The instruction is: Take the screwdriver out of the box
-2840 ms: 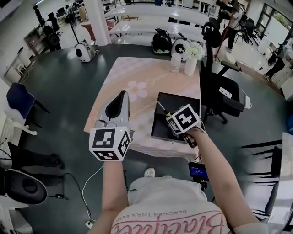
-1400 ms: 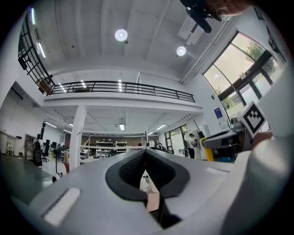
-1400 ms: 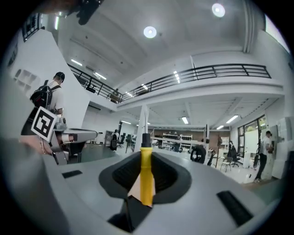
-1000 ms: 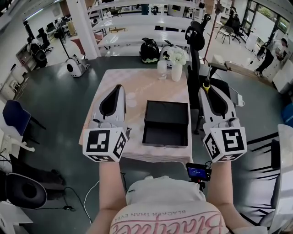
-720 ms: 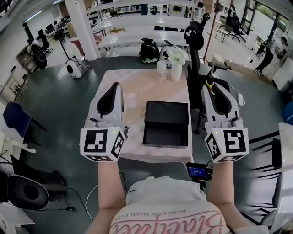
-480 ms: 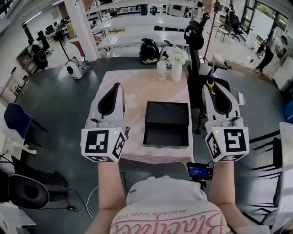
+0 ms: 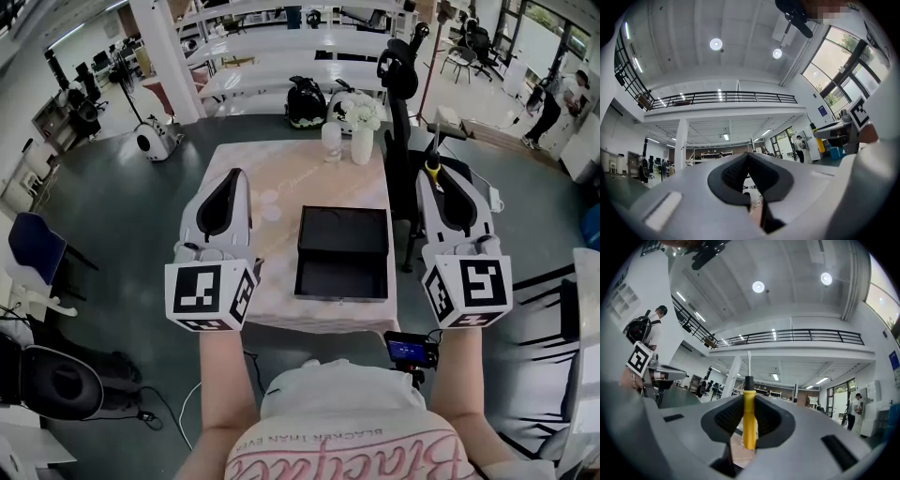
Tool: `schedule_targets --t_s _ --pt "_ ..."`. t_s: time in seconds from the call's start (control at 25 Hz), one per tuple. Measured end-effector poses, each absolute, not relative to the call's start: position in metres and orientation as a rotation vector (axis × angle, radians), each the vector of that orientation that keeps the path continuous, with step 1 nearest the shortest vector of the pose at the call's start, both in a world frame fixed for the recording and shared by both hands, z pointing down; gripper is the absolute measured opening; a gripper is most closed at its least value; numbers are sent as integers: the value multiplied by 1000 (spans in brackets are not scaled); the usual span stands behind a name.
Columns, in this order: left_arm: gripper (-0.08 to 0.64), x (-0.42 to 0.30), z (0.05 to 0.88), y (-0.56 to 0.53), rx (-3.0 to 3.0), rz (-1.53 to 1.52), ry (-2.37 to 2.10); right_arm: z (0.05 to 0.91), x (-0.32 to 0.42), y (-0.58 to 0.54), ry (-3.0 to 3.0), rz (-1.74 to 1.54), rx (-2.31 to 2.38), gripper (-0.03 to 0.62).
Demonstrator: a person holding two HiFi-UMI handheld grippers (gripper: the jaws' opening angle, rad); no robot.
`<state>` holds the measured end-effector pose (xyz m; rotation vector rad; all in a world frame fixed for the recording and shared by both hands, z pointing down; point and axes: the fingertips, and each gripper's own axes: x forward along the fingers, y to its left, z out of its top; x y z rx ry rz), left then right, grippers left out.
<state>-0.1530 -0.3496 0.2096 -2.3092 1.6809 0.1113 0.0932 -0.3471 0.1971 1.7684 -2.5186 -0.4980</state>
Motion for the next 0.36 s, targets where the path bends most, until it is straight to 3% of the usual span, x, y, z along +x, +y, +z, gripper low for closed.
schedule_targets --t_s 0.36 --pt "9 -153 210 -352 -2316 128 1682 199 94 -349 -2498 -498 1764 80"
